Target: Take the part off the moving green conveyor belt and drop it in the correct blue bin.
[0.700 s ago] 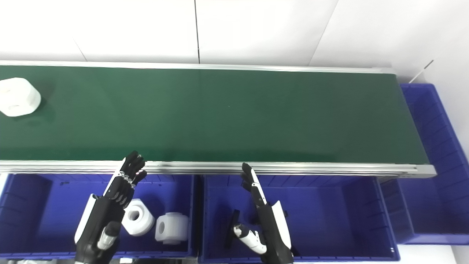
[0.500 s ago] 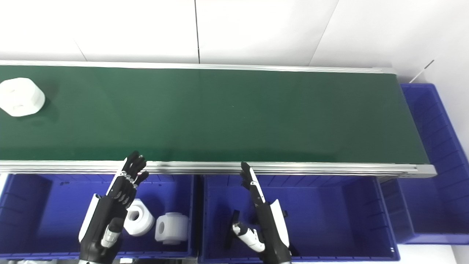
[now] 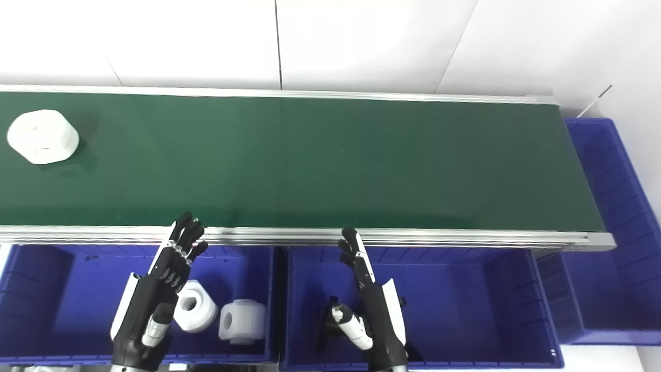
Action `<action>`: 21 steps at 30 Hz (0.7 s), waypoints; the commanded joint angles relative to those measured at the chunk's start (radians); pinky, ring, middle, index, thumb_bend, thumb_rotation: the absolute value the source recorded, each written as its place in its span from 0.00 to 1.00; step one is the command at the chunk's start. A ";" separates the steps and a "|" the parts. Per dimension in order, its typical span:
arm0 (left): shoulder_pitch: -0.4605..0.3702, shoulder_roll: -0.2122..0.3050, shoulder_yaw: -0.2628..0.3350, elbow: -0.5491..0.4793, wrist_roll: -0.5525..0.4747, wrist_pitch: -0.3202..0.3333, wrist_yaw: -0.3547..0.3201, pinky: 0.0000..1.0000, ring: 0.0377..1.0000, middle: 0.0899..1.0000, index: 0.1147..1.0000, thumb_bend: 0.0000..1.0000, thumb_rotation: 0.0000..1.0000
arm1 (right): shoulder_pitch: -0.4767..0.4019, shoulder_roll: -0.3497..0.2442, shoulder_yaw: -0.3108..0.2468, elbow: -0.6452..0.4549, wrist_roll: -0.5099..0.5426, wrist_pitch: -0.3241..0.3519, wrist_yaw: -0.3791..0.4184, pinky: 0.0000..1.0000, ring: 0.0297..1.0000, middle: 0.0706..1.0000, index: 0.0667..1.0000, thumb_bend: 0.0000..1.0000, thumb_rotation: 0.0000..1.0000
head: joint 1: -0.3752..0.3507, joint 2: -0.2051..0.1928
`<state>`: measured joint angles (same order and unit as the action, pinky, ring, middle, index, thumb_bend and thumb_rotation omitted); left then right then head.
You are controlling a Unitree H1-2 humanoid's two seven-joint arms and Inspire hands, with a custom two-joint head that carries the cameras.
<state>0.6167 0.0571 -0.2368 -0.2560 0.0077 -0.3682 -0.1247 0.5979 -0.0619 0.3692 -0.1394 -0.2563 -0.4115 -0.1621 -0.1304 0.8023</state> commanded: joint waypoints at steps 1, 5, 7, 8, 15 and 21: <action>0.007 -0.005 -0.003 -0.018 0.005 -0.021 0.004 0.91 0.96 0.95 0.96 0.88 0.87 | -0.003 -0.003 0.006 -0.014 0.000 -0.058 -0.002 0.87 0.93 0.96 0.98 0.86 1.00 | 0.000 0.000; 0.005 -0.003 -0.010 -0.018 0.005 -0.017 -0.001 0.90 0.95 0.94 0.95 0.89 0.86 | -0.006 -0.009 0.013 -0.008 0.003 -0.058 -0.002 0.86 0.92 0.96 0.98 0.86 1.00 | 0.003 -0.004; 0.003 -0.002 -0.015 -0.014 0.004 -0.020 -0.003 0.91 0.95 0.94 0.95 0.90 0.86 | -0.008 -0.013 0.017 -0.005 0.005 -0.058 -0.006 0.86 0.92 0.96 0.98 0.85 1.00 | 0.012 -0.012; 0.002 -0.003 -0.017 -0.010 0.006 -0.023 -0.004 0.91 0.95 0.94 0.94 0.90 0.85 | -0.009 -0.015 0.017 -0.003 0.005 -0.058 -0.008 0.86 0.92 0.95 0.98 0.85 1.00 | 0.020 -0.027; -0.010 -0.010 -0.029 0.052 0.028 -0.068 0.000 0.90 0.93 0.93 0.93 0.90 0.85 | -0.023 -0.045 0.032 0.039 0.013 -0.058 -0.042 0.87 0.92 0.95 0.98 0.89 1.00 | 0.086 -0.124; -0.025 -0.024 -0.035 0.104 0.049 -0.094 0.009 0.87 0.92 0.92 0.91 0.90 0.83 | -0.049 -0.082 0.063 0.079 0.031 -0.058 -0.084 0.86 0.92 0.96 0.98 0.89 1.00 | 0.133 -0.171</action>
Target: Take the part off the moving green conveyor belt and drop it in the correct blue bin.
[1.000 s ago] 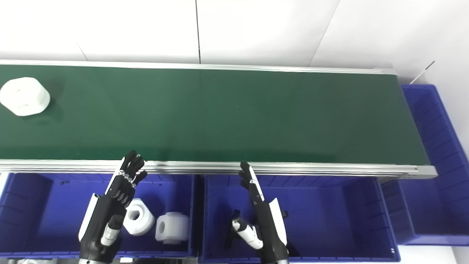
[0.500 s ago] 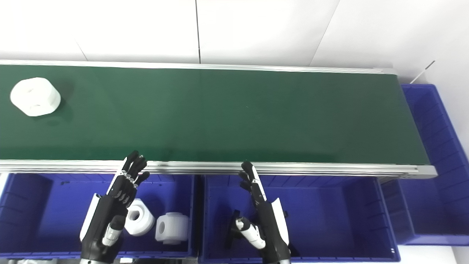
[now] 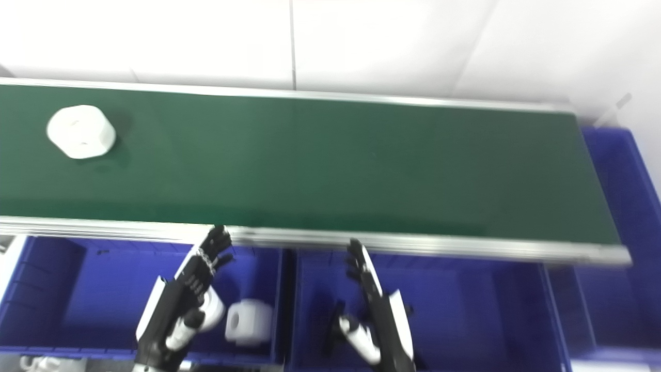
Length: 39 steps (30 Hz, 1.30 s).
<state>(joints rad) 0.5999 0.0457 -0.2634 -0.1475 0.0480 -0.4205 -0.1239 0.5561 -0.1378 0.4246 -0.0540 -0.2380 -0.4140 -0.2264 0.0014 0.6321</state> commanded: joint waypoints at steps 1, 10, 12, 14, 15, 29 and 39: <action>-0.011 -0.015 -0.009 0.003 0.010 -0.044 0.010 0.86 0.92 0.92 0.91 0.90 0.83 | -0.013 -0.012 0.014 0.001 0.016 -0.056 -0.024 0.86 0.92 0.96 0.98 0.88 1.00 | 0.001 -0.001; -0.059 -0.042 -0.025 0.088 0.020 -0.049 0.034 0.83 0.90 0.88 0.86 0.91 0.80 | -0.054 -0.051 0.024 0.067 0.047 -0.056 -0.042 0.90 0.95 0.98 1.00 0.96 1.00 | 0.088 -0.058; -0.066 -0.042 -0.033 0.097 0.026 -0.049 0.043 0.83 0.89 0.88 0.85 0.91 0.80 | -0.057 -0.060 0.025 0.066 0.049 -0.056 -0.042 0.90 0.95 0.99 1.00 0.97 1.00 | 0.100 -0.064; -0.070 -0.040 -0.040 0.102 0.035 -0.049 0.053 0.82 0.89 0.88 0.85 0.91 0.81 | -0.056 -0.067 0.025 0.060 0.062 -0.056 -0.037 0.92 0.97 1.00 1.00 0.99 1.00 | 0.106 -0.061; -0.071 -0.037 -0.044 0.104 0.035 -0.049 0.056 0.81 0.89 0.87 0.85 0.91 0.81 | -0.055 -0.070 0.026 0.055 0.067 -0.056 -0.036 0.92 0.97 1.00 1.00 1.00 1.00 | 0.106 -0.061; -0.063 0.004 -0.099 -0.079 0.092 -0.049 0.075 0.77 0.86 0.86 0.82 0.89 0.77 | -0.045 -0.086 0.036 0.006 0.035 -0.056 -0.047 0.91 0.97 1.00 1.00 1.00 1.00 | 0.125 -0.026; -0.174 0.050 -0.007 -0.223 0.145 -0.023 0.060 0.74 0.85 0.84 0.83 0.93 0.67 | -0.052 -0.086 0.039 0.004 0.037 -0.056 -0.044 0.90 0.97 1.00 1.00 0.99 1.00 | 0.145 -0.020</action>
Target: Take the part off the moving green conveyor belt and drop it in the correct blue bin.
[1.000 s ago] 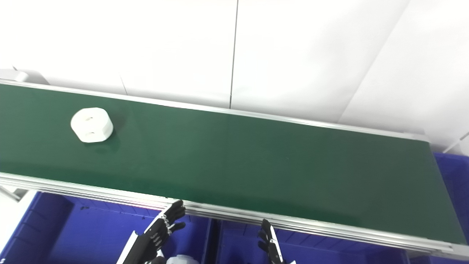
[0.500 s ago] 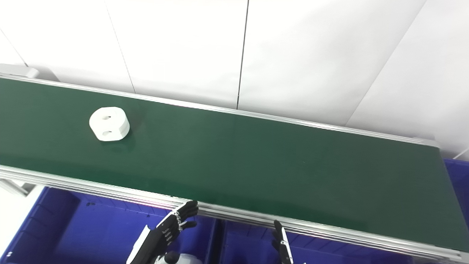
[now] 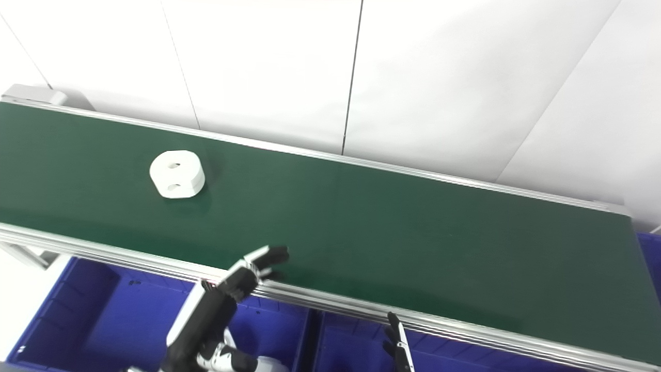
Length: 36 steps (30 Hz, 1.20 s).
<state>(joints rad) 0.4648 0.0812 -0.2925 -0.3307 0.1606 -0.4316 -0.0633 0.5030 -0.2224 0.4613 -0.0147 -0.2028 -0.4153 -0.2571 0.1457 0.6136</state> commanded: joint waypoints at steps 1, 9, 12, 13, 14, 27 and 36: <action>-0.067 0.029 0.046 -0.054 0.050 0.005 -0.006 0.75 0.85 0.84 0.84 0.95 0.66 | 0.001 -0.002 0.000 -0.035 0.005 -0.055 -0.011 0.90 0.97 1.00 1.00 0.99 1.00 | 0.009 0.000; -0.277 0.118 0.185 -0.129 0.208 0.135 -0.045 0.82 0.89 0.86 0.85 0.98 0.46 | -0.011 -0.003 -0.008 -0.024 0.029 -0.054 0.008 0.94 0.98 1.00 1.00 0.99 1.00 | 0.045 -0.009; -0.393 0.167 0.223 -0.141 0.268 0.215 -0.091 0.81 0.89 0.86 0.86 0.98 0.44 | -0.014 -0.001 -0.009 -0.023 0.027 -0.054 0.012 0.94 0.98 1.00 1.00 0.99 1.00 | 0.043 -0.009; -0.425 0.183 0.231 -0.141 0.281 0.233 -0.106 0.81 0.89 0.86 0.86 0.98 0.43 | -0.014 0.001 -0.009 -0.025 0.028 -0.054 0.013 0.94 0.98 1.00 1.00 0.99 1.00 | 0.039 -0.008; -0.457 0.203 0.237 -0.138 0.300 0.251 -0.124 0.81 0.89 0.85 0.84 0.98 0.41 | -0.013 0.002 -0.009 -0.026 0.025 -0.054 0.012 0.94 0.98 1.00 1.00 0.99 1.00 | 0.036 -0.006; -0.759 0.401 0.208 0.062 0.550 0.303 -0.238 0.77 0.85 0.83 0.82 1.00 0.25 | -0.022 0.017 -0.002 -0.019 0.005 -0.054 -0.003 0.90 0.97 1.00 1.00 0.98 1.00 | 0.021 -0.005; -0.912 0.455 0.151 0.304 0.560 0.317 -0.301 0.70 0.82 0.83 0.83 1.00 0.24 | -0.024 0.026 0.010 -0.017 -0.001 -0.054 -0.011 0.87 0.95 1.00 1.00 0.98 1.00 | 0.010 -0.005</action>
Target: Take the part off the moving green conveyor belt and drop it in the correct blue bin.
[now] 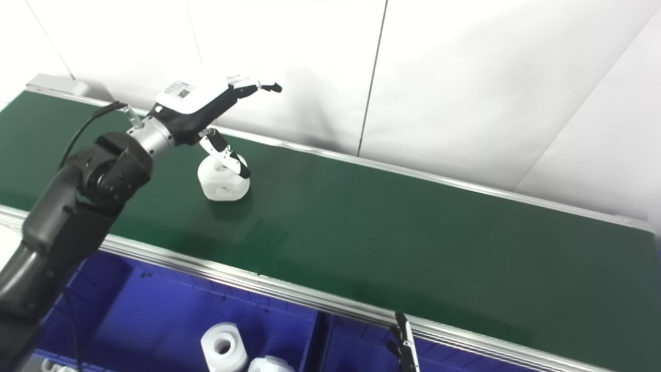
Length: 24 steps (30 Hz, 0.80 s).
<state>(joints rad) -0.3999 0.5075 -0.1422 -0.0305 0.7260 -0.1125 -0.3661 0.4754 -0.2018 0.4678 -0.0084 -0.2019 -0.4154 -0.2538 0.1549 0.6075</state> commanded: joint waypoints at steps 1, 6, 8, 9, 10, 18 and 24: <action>-0.058 0.034 -0.008 0.025 -0.003 0.002 -0.005 0.70 0.82 0.83 0.83 1.00 0.24 | 0.004 0.006 0.005 -0.024 -0.002 -0.054 -0.015 0.87 0.95 1.00 1.00 0.98 1.00 | 0.001 0.001; -0.106 0.046 -0.048 0.125 0.002 0.004 -0.026 0.65 0.78 0.81 0.82 1.00 0.23 | 0.009 0.010 0.013 -0.033 0.003 -0.054 -0.013 0.87 0.95 1.00 1.00 0.95 1.00 | -0.001 0.005; -0.121 0.051 -0.064 0.157 0.003 0.011 -0.044 0.63 0.77 0.81 0.82 1.00 0.22 | 0.011 0.011 0.015 -0.037 0.001 -0.054 -0.014 0.88 0.95 1.00 1.00 0.95 1.00 | -0.006 0.007; -0.128 0.053 -0.074 0.173 0.004 0.014 -0.054 0.64 0.77 0.81 0.82 1.00 0.22 | 0.012 0.012 0.016 -0.038 0.002 -0.054 -0.015 0.88 0.95 1.00 1.00 0.95 1.00 | -0.006 0.007; -0.132 0.054 -0.082 0.183 0.005 0.015 -0.062 0.64 0.77 0.81 0.82 1.00 0.22 | 0.013 0.013 0.017 -0.040 0.001 -0.054 -0.016 0.88 0.95 1.00 1.00 0.95 1.00 | -0.010 0.009; -0.160 0.039 -0.160 0.239 0.005 0.066 -0.146 0.63 0.79 0.82 0.82 1.00 0.27 | 0.020 0.018 0.018 -0.049 0.008 -0.054 -0.016 0.88 0.95 0.99 1.00 0.95 1.00 | -0.016 0.014; -0.171 0.020 -0.203 0.241 0.001 0.166 -0.255 0.66 0.85 0.87 0.86 1.00 0.31 | 0.024 0.020 0.020 -0.055 0.007 -0.054 -0.014 0.88 0.95 0.99 1.00 0.93 1.00 | -0.028 0.020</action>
<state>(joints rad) -0.5105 0.5200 -0.3454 0.2274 0.7303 0.0360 -0.6107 0.4910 -0.1889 0.4851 -0.0310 -0.1972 -0.4154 -0.2570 0.1258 0.6289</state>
